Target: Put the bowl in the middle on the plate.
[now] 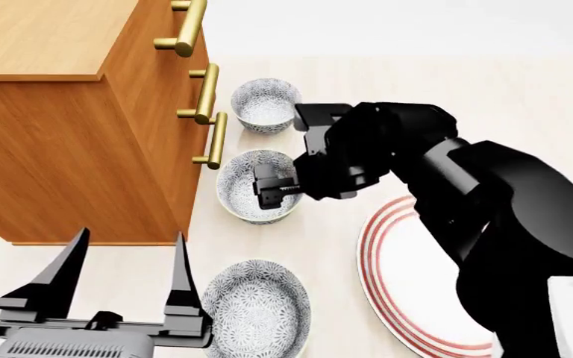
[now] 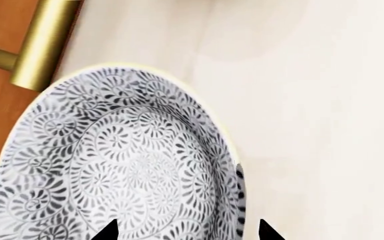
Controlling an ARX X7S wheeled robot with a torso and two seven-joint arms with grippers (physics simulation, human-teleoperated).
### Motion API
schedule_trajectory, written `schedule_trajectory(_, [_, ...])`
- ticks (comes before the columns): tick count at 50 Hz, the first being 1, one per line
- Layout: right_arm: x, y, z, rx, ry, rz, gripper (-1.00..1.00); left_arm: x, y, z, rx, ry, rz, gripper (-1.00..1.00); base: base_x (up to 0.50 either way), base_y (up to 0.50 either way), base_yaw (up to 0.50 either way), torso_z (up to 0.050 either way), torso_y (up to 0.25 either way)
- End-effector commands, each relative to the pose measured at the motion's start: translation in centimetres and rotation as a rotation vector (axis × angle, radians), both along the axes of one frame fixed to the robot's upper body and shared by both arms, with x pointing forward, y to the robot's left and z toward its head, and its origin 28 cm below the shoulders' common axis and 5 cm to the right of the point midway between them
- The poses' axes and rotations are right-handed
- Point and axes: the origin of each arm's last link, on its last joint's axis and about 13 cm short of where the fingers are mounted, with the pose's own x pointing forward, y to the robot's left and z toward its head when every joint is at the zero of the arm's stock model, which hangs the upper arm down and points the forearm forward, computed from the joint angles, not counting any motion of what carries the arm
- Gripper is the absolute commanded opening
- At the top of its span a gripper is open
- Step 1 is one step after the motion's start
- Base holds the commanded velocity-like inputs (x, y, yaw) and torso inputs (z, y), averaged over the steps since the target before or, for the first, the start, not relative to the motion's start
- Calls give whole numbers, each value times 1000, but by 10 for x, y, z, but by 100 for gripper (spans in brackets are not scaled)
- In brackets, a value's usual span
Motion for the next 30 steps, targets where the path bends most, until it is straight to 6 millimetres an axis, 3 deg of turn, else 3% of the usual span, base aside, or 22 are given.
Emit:
schedule_trajectory(1, [1,0,-7,28,5,-12,100,1,-1,-2,3,3,-4,100,0,0,0,0,0])
schedule_trajectory(30, [1,0,-22,62,29,-47,100,0,-1,-1,3,3,-8,100,0,0,0,0,0])
